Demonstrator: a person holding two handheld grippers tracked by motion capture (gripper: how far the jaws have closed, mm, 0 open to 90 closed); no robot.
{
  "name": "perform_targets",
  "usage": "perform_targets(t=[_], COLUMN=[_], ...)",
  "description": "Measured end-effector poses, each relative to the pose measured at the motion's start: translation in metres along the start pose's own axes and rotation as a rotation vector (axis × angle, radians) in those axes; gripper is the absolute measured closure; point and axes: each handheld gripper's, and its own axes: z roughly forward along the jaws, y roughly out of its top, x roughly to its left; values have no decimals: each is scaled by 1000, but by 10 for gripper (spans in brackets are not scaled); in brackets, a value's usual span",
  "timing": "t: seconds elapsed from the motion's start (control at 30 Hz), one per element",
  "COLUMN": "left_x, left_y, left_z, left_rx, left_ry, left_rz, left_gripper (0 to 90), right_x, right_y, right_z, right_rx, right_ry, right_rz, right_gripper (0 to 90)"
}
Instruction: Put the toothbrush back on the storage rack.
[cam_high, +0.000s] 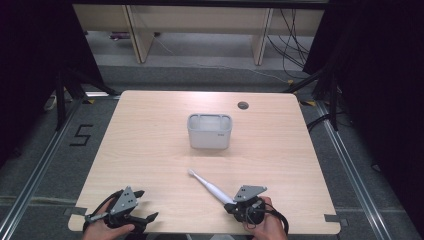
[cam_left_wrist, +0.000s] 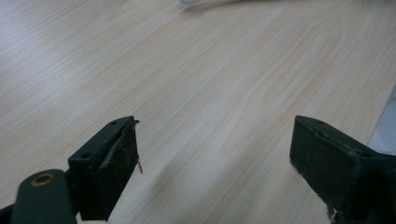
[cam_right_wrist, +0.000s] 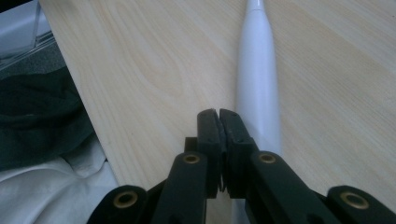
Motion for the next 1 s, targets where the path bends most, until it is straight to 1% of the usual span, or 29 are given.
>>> perform_targets(t=[0.03, 0.07, 0.17, 0.2, 0.23, 0.27, 0.3, 0.33, 0.37, 0.4, 0.43, 0.47, 0.5, 0.53, 0.57, 0.6, 0.63, 0.67, 0.7, 0.77, 0.8, 0.83, 0.87, 0.9, 0.93, 0.97, 1.0], left_x=[0, 0, -1, 0, 0, 0, 0, 0, 0, 0, 0, 0, 0, 0, 0, 0, 0, 0, 0, 1, 1, 1, 2, 2, 1, 1, -1], left_y=[0, 0, 0, 0, -1, 0, 0, -1, -1, -1, -1, -1, -1, -1, -1, -1, -1, -1, -1, -1, -1, -1, -1, -1, -1, -1, -1], left_z=[0, 0, 0, 0, 1, 0, 0, 1, 1, 2, 2, 1, 1, 1, 1, 1, 1, 1, 1, 1, 1, 1, 1, 1, 1, 1, 2], left_rx=[0, 6, 9, 8, -5, 9, 9, 13, 13, 1, 1, 4, 4, 10, 10, 12, 11, 11, 10, 15, 14, 13, 17, 17, 13, 13, -10], left_ry=[0, -9, -5, -4, -8, -3, -3, -1, -1, -1, -1, -3, -3, 1, 1, 2, 3, 3, 2, -1, -5, -4, -1, -1, 6, 6, 1], left_rz=[0, 2, -2, -2, -7, -7, -7, -8, -8, -5, -5, 1, 1, -8, -8, -6, -7, -7, -8, -7, -2, -3, 6, 6, -2, -2, -28], left_gripper=[148, 148, 148, 148, 148, 148, 147, 148, 148, 148, 147, 148, 148, 148, 147, 148, 147, 148, 148, 148, 148, 148, 148, 148, 147, 147, 147], right_x=[0, 0, 1, 1, 1, 0, 0, -2, -2, -6, -7, -9, -9, -10, -11, -11, -11, -12, -12, -10, -11, -11, -11, -11, -11, -11, -11], right_y=[0, -1, 0, 1, 3, 5, 5, 9, 9, 15, 19, 22, 22, 28, 32, 34, 36, 39, 39, 44, 47, 50, 55, 55, 62, 62, 64], right_z=[0, 0, -1, -4, -7, -9, -9, -11, -11, -12, -12, -12, -12, -9, -9, -7, -3, 0, 0, 5, 8, 10, 13, 13, 18, 18, 20], right_rx=[0, -9, -8, -21, -16, -22, -22, -26, -26, -18, 4, 22, 22, 66, 104, 121, 115, 153, 153, 177, 177, 187, 194, 194, 226, 226, 235], right_ry=[0, 3, 0, 5, 1, 5, 5, -5, -5, -56, -67, -79, -79, -106, -99, -102, -96, -87, -87, -103, -79, -94, -89, -89, -94, -94, -94], right_rz=[0, -1, 3, -22, -21, -29, -29, -42, -42, -46, -37, -48, -48, -38, -41, -28, -40, -49, -49, -19, -38, -34, -48, -48, -71, -71, -74], right_gripper=[877, 875, 869, 855, 842, 812, 812, 742, 742, 646, 596, 550, 550, 497, 484, 467, 458, 452, 452, 432, 428, 427, 424, 424, 425, 425, 427])
